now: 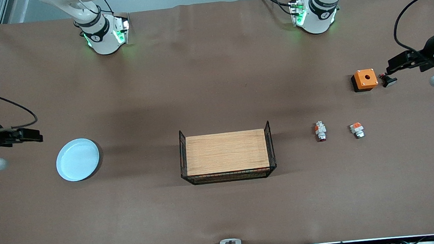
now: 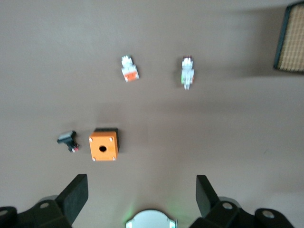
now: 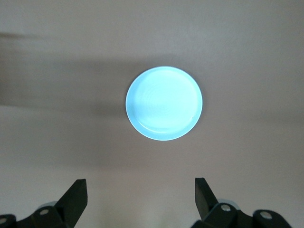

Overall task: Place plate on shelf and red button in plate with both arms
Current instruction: 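Reach the right gripper to the plate while the left gripper reaches the button, then grasp the plate with the right gripper while the left gripper grasps the button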

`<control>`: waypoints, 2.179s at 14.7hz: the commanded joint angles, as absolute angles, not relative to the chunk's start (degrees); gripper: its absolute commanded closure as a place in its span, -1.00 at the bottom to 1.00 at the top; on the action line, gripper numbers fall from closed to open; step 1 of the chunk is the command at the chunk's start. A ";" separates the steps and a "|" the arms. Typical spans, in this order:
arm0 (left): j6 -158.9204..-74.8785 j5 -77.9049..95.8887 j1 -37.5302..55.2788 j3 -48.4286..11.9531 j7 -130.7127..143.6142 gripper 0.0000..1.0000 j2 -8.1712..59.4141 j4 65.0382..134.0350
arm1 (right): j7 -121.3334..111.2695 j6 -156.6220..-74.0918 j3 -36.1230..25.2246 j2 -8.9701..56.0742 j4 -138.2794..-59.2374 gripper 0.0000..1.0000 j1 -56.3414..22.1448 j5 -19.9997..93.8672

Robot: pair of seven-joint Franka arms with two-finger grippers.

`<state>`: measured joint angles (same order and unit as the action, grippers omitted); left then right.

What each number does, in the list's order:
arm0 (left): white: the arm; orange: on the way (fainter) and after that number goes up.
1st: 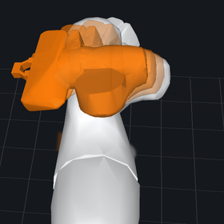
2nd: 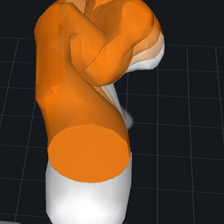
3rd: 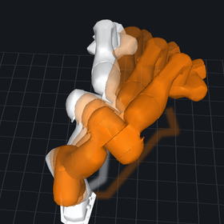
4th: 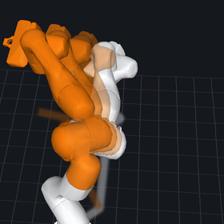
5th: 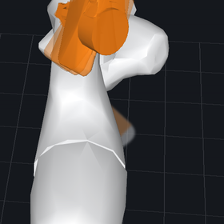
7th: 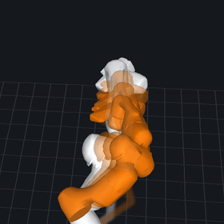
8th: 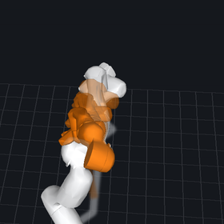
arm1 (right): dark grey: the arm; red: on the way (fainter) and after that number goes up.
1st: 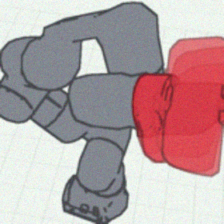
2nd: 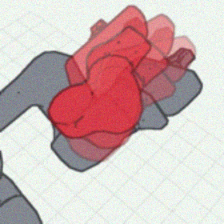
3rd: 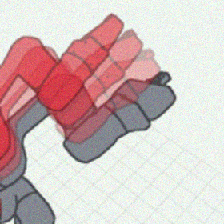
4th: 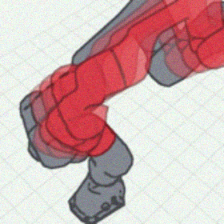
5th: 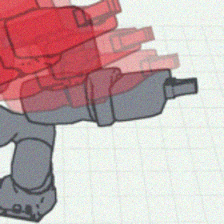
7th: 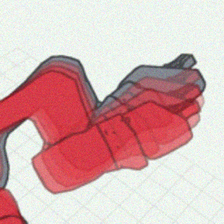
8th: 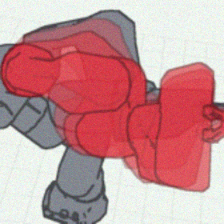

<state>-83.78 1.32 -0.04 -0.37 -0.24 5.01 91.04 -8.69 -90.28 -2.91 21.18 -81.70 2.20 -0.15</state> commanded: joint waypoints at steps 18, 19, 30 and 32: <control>-137.45 2.20 0.44 -8.44 8.44 -0.99 17.48 119.27 | -43.59 -118.02 -2.46 44.55 -81.74 -1.00 8.79 0.35; -138.85 2.20 0.44 -8.61 8.18 -0.99 18.71 119.27 | -43.68 -118.65 -2.46 45.00 -81.83 -1.00 8.88 0.26; -144.93 1.93 0.79 -8.79 7.74 -0.92 28.12 117.51 | -49.56 -124.28 -2.37 47.02 -83.94 -0.51 10.37 0.79; -144.93 2.02 0.88 -9.22 7.73 -0.71 28.56 117.60 | -49.57 -124.28 -2.29 47.02 -83.94 -0.22 10.90 0.79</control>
<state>-144.50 1.42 0.55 -8.82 8.63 27.88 118.29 -47.92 -123.91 -3.24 47.19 -83.72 9.47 -0.07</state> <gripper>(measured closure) 0.053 0.247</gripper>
